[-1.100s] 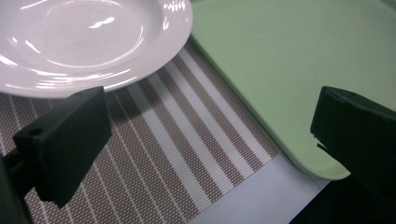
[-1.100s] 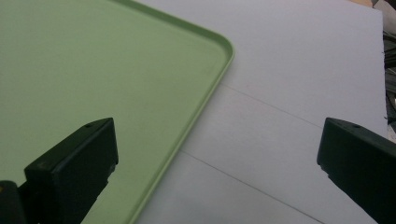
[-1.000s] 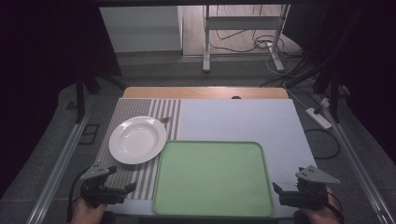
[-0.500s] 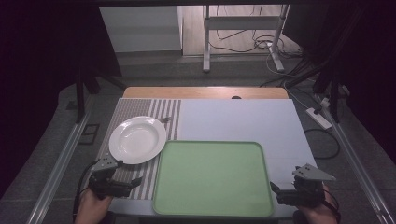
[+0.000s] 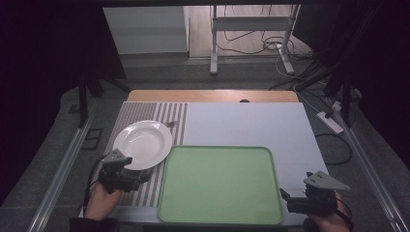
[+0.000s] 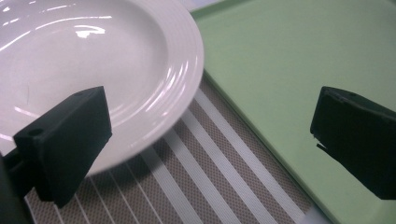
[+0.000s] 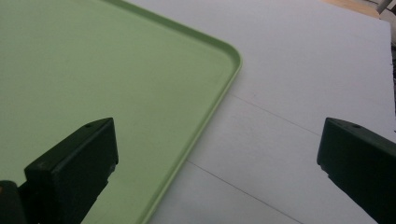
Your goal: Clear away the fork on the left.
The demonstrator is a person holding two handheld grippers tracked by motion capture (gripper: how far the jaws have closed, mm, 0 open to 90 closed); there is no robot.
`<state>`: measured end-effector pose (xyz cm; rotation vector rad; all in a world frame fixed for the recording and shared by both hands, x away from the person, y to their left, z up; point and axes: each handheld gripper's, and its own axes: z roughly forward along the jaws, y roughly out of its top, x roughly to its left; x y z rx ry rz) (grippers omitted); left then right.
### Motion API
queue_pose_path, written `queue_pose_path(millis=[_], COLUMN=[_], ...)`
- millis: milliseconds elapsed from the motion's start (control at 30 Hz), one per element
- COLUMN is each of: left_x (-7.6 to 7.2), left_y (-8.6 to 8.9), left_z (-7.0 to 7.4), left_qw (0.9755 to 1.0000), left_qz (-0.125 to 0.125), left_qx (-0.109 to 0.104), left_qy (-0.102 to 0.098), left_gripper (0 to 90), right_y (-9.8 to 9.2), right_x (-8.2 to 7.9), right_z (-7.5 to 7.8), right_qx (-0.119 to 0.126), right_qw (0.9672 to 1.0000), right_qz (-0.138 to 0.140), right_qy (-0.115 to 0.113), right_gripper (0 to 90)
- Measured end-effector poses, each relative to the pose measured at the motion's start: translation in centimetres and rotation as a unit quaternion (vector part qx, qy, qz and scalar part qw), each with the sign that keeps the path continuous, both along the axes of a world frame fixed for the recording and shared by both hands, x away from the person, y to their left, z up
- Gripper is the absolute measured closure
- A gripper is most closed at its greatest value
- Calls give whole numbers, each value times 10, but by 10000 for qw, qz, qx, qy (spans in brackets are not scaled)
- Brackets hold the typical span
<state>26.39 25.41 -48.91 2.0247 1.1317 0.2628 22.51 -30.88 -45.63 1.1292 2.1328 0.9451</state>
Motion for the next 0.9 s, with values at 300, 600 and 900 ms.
queue_pose_path(millis=[300,600,900], left_x=[35,58,77], left_y=[-8,-10,-20], left_z=[-3,-7,-12], left_qw=[9997,9994,9984], left_qz=[-92,-37,-102], left_qx=[100,195,429], left_qy=[186,281,350], left_gripper=[0,0,0], right_y=[-1,0,0], right_x=[0,0,0], right_z=[0,0,0], right_qx=[-14,-42,-69], right_qw=[10000,10000,10000], right_qz=[-3,25,55], right_qy=[7,9,28], right_gripper=[0,0,0])
